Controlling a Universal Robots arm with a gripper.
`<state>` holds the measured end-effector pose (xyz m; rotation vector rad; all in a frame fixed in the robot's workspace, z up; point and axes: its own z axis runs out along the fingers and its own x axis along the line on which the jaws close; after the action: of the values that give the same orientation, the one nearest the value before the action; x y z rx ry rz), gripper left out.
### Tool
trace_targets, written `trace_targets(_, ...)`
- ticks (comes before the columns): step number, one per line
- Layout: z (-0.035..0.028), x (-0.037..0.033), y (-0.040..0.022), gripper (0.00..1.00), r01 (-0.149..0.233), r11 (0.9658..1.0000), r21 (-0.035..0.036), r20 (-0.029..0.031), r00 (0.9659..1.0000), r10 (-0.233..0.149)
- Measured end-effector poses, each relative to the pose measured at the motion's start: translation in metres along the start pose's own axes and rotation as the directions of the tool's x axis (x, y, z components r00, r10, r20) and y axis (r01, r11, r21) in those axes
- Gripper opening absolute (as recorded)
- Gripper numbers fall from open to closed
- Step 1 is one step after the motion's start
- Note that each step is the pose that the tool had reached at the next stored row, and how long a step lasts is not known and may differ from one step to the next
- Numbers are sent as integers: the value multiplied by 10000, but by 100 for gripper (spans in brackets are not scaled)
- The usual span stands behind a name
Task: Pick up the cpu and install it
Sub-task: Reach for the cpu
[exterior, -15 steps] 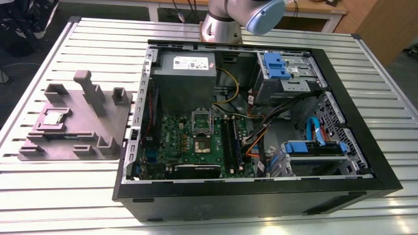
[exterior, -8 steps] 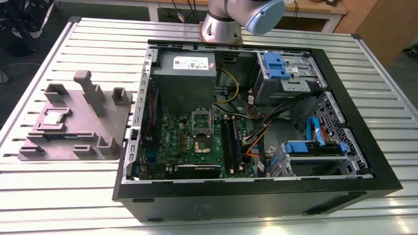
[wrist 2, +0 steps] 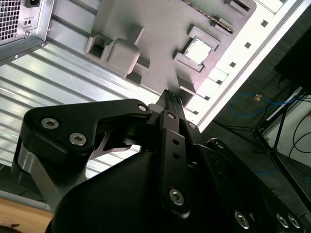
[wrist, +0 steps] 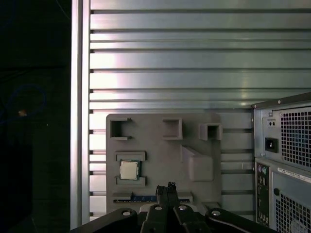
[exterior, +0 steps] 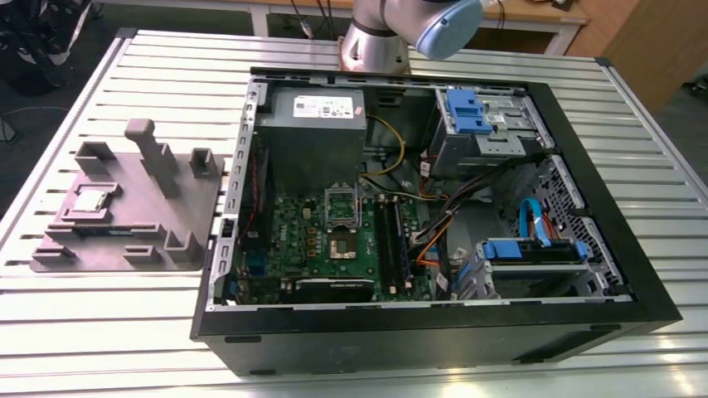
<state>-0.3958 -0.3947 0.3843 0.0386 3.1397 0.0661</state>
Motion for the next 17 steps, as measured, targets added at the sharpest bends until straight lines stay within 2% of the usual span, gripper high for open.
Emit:
trace_targets(2, 0, 4, 0, 10, 0, 10000, 1, 0, 10000, 0)
trace_targets(5, 2, 51, 0, 10, 0, 10000, 1, -1, 10000, 0)
trace_targets(17, 17, 311, -2, 10, 0, 10000, 0, 1, 10000, 0)
